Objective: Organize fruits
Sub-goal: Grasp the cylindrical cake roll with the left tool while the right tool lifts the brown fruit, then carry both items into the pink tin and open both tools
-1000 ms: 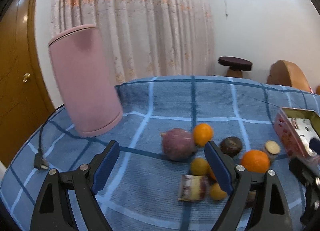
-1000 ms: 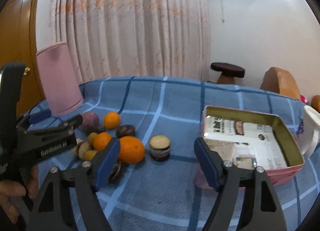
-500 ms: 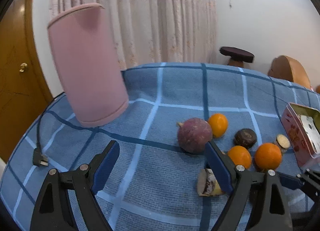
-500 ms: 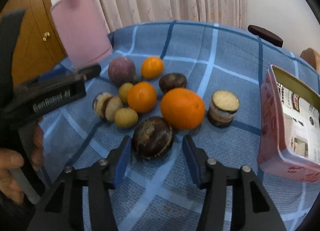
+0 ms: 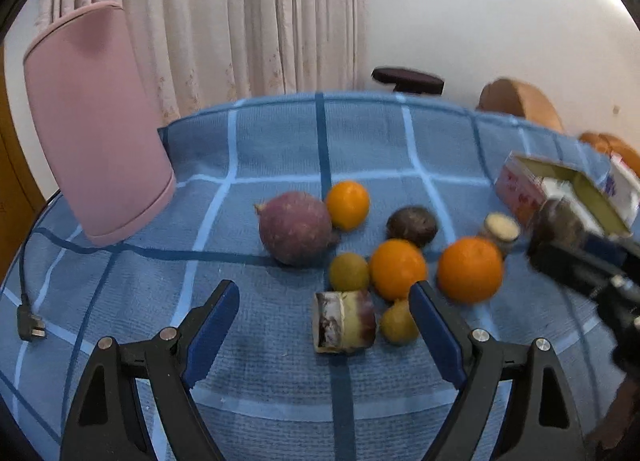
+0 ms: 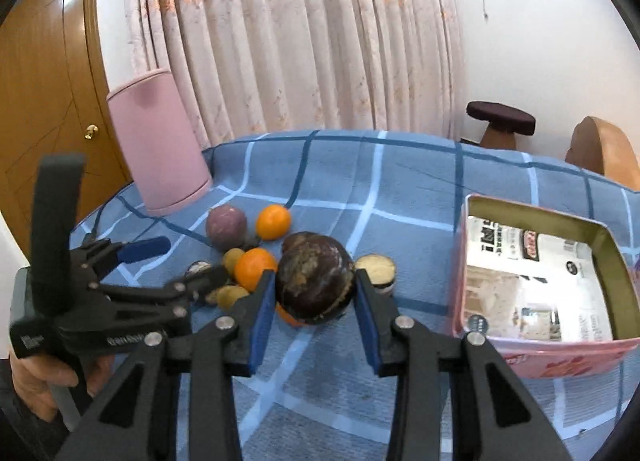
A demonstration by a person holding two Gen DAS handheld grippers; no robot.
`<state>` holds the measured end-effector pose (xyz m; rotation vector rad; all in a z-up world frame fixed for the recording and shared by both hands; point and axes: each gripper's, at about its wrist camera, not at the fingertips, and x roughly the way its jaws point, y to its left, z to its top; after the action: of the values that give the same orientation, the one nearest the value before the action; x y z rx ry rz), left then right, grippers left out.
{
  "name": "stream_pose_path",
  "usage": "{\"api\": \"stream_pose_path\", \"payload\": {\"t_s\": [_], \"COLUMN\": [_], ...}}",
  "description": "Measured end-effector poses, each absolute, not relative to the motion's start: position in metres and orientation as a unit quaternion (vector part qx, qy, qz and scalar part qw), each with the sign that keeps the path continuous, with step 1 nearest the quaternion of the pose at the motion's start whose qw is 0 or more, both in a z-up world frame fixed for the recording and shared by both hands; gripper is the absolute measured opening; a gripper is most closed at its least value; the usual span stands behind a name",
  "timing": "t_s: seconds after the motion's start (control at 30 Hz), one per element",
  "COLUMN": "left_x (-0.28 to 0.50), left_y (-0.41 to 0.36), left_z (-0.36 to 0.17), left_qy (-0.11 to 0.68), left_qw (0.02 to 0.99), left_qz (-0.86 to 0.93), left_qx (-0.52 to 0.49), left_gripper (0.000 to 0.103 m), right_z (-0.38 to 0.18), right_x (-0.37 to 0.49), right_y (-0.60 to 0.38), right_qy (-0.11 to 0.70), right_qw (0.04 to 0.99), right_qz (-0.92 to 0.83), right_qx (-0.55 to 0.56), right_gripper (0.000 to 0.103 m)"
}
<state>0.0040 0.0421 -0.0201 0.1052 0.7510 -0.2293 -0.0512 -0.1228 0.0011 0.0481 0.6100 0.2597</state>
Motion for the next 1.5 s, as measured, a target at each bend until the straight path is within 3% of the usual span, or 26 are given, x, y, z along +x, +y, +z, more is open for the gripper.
{"api": "stream_pose_path", "payload": {"t_s": [0.1,0.17,0.5,0.57,0.77,1.0,1.5], "left_x": [0.007,0.012,0.021,0.021,0.014,-0.013,-0.011], "left_y": [0.050,0.057,0.051,0.050,0.061,0.039,-0.132], "left_z": [-0.021,-0.025,-0.037,-0.037,-0.029,0.004,0.019], "left_qy": [0.371,0.385,0.418,0.417,0.393,0.289,0.288], "left_qw": [0.922,0.916,0.903,0.902,0.912,0.946,0.916], "left_qz": [-0.106,-0.106,-0.092,-0.111,-0.114,-0.146,-0.277], "left_qx": [0.034,0.019,0.034,0.027,-0.011,-0.017,0.031], "left_gripper": [0.077,0.064,0.061,0.032,0.032,0.032,0.032], "right_z": [0.000,0.000,-0.003,-0.006,0.003,0.023,0.008], "right_x": [-0.050,-0.050,-0.043,-0.042,-0.046,-0.055,-0.055], "right_y": [-0.122,-0.121,-0.126,-0.124,-0.133,-0.184,-0.303], "right_qy": [0.306,0.305,0.313,0.319,0.296,0.245,0.280], "right_qw": [0.942,0.943,0.940,0.937,0.946,0.966,0.955], "right_qz": [0.131,0.132,0.133,0.134,0.121,0.053,-0.060], "right_qx": [0.028,0.028,0.036,0.035,0.047,0.057,0.076], "right_gripper": [0.041,0.041,0.041,0.041,0.041,0.041,0.041]}}
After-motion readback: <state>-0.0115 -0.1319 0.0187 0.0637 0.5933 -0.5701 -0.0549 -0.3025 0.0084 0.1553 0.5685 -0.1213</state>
